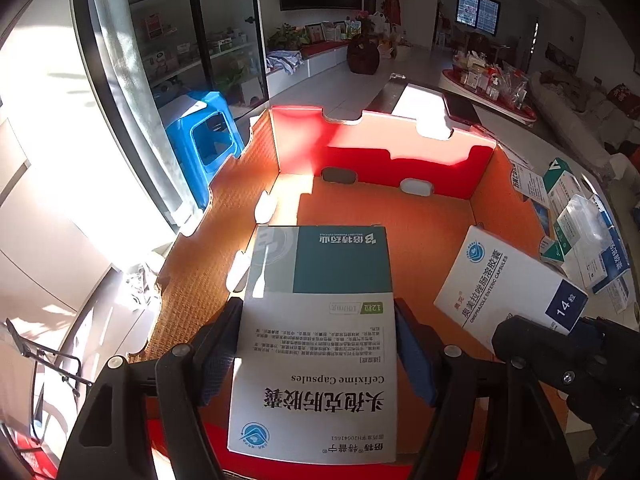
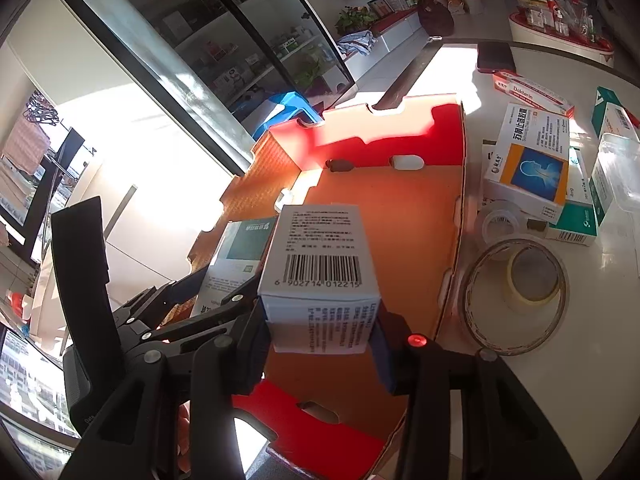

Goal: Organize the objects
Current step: 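Carry both boxes over the red cardboard tray and release them inside, then grasp the blue rubber-banded box with the right gripper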

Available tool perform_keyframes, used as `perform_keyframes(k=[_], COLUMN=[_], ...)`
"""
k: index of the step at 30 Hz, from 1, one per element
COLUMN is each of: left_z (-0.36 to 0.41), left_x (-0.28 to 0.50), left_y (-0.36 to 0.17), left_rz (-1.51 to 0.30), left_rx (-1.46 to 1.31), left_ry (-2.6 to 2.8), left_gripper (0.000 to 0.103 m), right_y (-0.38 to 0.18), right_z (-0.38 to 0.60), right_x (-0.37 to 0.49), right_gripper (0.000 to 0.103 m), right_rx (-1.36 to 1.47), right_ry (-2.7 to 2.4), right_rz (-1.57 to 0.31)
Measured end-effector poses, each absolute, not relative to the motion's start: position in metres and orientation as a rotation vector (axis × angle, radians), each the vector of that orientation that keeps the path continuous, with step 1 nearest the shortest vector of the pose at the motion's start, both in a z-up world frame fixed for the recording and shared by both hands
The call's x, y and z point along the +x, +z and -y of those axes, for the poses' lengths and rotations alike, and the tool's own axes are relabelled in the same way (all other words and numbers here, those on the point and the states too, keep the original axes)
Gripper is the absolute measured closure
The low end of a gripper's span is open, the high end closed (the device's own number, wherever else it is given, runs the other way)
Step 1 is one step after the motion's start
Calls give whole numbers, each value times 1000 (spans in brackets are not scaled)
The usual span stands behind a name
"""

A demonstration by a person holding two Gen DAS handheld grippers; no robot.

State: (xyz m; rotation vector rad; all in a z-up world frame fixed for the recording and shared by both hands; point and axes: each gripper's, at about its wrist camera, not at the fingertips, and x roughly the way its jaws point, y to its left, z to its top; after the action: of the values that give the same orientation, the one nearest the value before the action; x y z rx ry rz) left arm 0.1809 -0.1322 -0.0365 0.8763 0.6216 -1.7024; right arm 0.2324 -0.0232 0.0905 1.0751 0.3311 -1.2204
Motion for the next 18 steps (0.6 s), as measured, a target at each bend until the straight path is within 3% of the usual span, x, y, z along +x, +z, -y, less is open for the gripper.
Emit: perform_keyframes(k=[2,3,4,5,6,8,11,18], left_z=[133,134,136,138,142,148,140,55], left_x=[183,184,187,189,190,192,188,77], left_y=[-35,-33,-32,-32,-33,-35,-23,28], left_rz=[-592,-574,-562,-562,-584,-685,-715,-367], left_rx=[875,867,859,863,870,869,826,898], left_ry=[-1665,-1641,-1616,-1598,-1597,-1644,-1697,-1991], left_gripper=[14,4,0,0,0,0,0,0], right_y=[88,87,86,86,87,92,107,144], right_z=[24,24,24,24,24,20,6,-62], right_x=[227,222,218,212,207,194,168,43], right_gripper=[49,47,47,43,31,19,18,18], right_rx=[1109,1133,1158,1184,1206,1227,1182,1057], right_ry=[-1228,-1224,-1206,-1181,-1136,-1080,-1114,-1640], right_rz=[-319,-296,-264,-221,-159,-30,45,-33])
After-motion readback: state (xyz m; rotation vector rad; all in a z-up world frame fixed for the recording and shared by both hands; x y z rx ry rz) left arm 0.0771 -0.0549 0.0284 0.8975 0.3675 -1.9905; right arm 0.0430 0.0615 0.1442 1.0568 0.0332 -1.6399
